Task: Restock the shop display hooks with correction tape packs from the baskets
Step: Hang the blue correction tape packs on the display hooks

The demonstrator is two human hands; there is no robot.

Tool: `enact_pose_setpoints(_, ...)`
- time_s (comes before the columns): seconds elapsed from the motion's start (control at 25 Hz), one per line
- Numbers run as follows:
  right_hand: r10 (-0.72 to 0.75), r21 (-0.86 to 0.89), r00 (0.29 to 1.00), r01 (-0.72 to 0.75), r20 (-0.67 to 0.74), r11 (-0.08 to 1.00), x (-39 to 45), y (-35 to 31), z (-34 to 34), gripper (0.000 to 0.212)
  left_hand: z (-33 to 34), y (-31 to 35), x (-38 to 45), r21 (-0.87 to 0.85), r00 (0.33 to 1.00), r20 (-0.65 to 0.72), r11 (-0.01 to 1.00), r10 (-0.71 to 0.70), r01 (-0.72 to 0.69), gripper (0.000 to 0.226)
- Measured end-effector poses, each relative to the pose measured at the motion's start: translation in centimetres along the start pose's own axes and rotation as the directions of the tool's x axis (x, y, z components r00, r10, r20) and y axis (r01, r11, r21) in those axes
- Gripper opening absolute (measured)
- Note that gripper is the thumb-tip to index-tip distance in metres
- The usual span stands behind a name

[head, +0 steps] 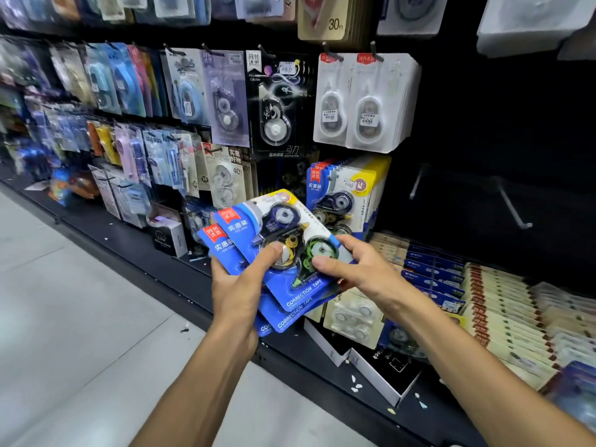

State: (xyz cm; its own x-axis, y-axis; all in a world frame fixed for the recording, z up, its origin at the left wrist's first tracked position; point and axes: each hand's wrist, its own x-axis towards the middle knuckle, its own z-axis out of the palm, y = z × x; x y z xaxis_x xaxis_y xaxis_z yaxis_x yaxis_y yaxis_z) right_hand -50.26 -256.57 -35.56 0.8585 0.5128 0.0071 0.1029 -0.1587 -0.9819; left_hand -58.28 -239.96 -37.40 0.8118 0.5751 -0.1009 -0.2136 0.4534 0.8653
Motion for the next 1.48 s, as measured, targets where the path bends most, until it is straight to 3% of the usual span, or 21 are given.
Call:
enact_pose_setpoints(0.08,0.008,0.124,0.994,0.005,-0.109,0.992,-0.2,-0.4,-0.1,0.049,0.1,0.2,-0.2,-0.034,1.0,-0.002,0.999,-0.029,0.029,0.066)
enact_pose_setpoints(0.24,0.097,0.352,0.926,0.041,-0.364,0.935,1.0,-0.4,-0.8,0.027,0.1,0.2,0.2,-0.117,0.992,-0.115,0.992,-0.058,0.044,0.051)
enact_pose_setpoints(0.4,0.035,0.109,0.847,0.027,-0.531,0.994,2.0,0.3,-1.6,0.018,-0.4,-0.6,1.1,0.026,0.95,-0.303,0.997,0.079,-0.075,0.072)
enact_pose_setpoints(0.56,-0.051,-0.069,0.835,0.015,-0.548,0.998,1.2,1.3,-1.4,0.01,-0.9,-0.8,2.0,-0.005,0.937,-0.341,0.997,0.075,-0.082,0.082)
enact_pose_setpoints(0.72,-0.032,-0.025,0.836,0.022,-0.548,0.999,1.0,1.3,-0.5,0.021,-0.9,-0.7,1.7,0.002,0.942,-0.32,0.994,0.101,-0.105,0.085)
enact_pose_setpoints(1.24,-0.124,-0.136,0.756,0.046,-0.643,0.99,1.2,1.8,1.6,0.015,-2.2,0.6,2.1,0.033,0.903,-0.384,0.98,0.192,-0.195,0.096)
enact_pose_setpoints(1.36,0.048,-0.006,0.764,-0.067,-0.643,0.998,2.9,2.0,1.1,0.014,-2.1,0.2,2.0,0.012,0.913,-0.369,0.984,0.171,-0.179,0.089)
enact_pose_setpoints(1.48,0.359,0.255,0.736,-0.256,-0.574,0.932,5.3,1.9,-0.3,0.036,-1.6,-0.1,1.7,0.012,0.933,-0.329,0.989,0.144,-0.149,0.083)
